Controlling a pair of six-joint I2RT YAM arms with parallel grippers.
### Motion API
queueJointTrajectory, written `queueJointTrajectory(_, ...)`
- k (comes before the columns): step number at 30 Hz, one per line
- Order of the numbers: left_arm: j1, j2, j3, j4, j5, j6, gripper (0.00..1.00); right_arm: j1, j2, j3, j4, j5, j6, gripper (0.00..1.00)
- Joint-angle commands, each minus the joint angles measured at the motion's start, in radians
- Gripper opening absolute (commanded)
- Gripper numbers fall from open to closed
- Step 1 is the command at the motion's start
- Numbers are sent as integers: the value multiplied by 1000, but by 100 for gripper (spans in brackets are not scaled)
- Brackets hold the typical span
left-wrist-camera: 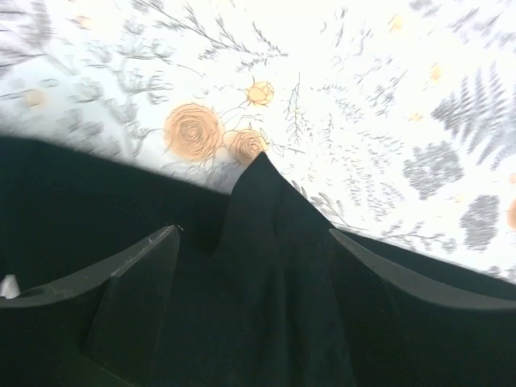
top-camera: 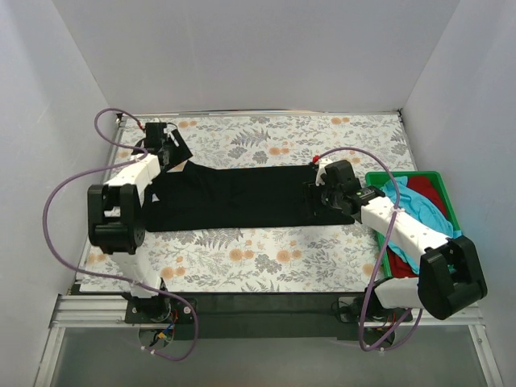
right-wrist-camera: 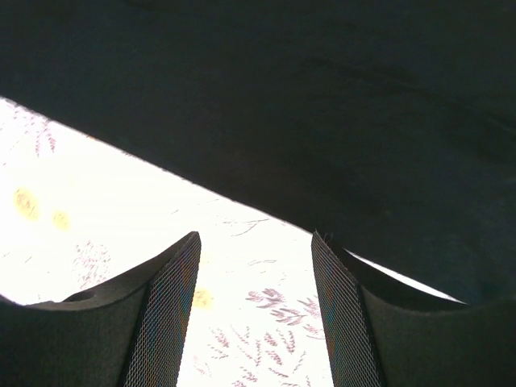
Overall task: Fold and stack the t-shirts
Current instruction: Fold the tshirt
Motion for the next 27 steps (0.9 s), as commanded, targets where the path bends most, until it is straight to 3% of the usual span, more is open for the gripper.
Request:
queueJointTrajectory(1,4,80,99,38,114,106,67,17,-8,0,34,-55,-20,54)
queueJointTrajectory(9,10,292,297,6,174,214,58,25,7,7,34,-81,-35,54)
queueJointTrajectory(21,20,349,299,-45,239,263,46,37,30,10,34,-80,-32,54)
queueJointTrajectory(27,19,367,306,-56,284,261,28,44,30,9,36,-74,-27,54)
